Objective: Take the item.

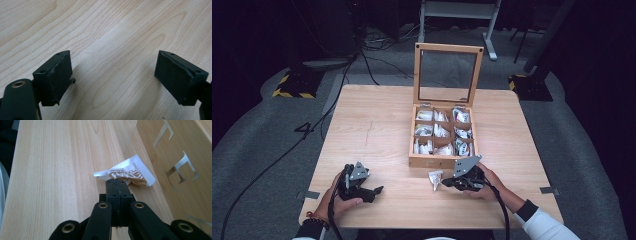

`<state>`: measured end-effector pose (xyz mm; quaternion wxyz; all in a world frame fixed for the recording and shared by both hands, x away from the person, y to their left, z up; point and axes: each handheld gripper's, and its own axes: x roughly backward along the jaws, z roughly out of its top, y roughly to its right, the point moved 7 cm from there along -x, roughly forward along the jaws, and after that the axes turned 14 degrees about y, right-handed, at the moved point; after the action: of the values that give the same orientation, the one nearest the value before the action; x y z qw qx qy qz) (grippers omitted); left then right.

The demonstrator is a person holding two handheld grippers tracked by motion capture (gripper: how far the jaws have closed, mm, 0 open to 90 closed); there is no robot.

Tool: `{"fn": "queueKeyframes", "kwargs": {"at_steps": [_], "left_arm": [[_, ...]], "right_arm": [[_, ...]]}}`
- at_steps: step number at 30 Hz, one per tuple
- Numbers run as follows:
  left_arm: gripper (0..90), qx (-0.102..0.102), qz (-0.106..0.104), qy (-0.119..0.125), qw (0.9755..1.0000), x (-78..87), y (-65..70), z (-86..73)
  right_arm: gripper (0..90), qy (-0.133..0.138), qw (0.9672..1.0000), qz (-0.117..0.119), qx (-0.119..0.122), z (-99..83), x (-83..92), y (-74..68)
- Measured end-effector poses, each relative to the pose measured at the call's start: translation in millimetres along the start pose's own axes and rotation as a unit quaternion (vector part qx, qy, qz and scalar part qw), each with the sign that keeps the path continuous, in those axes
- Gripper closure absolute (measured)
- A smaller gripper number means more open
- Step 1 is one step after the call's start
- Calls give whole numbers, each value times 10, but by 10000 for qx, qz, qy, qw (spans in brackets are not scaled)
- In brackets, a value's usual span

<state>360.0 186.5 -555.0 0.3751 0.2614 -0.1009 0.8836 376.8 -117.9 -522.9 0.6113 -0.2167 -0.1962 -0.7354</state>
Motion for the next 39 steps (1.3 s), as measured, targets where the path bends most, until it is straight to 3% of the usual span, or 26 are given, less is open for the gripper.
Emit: {"fn": "queueKeyframes", "kwargs": {"at_steps": [5, 18, 26, 31, 39], "left_arm": [[150, 0, 0, 0, 10000, 0, 0, 0], [150, 4, 4, -1, 10000, 0, 1, 0], [149, 32, 34, -9, 10000, -2, 4, 3], [150, 43, 48, -148, 9999, -6, 2, 20], [167, 43, -8, -168, 9998, -82, -29, 85]], "right_arm": [[898, -37, 10000, -22, -81, -65, 23, -13], [682, 153, 9992, -263, -257, -147, 292, 42], [562, 281, 9978, -507, -326, -207, 526, 123], [510, 301, 9969, -617, -374, -270, 649, 158], [452, 339, 9932, -962, -565, -415, 845, 251]]}}
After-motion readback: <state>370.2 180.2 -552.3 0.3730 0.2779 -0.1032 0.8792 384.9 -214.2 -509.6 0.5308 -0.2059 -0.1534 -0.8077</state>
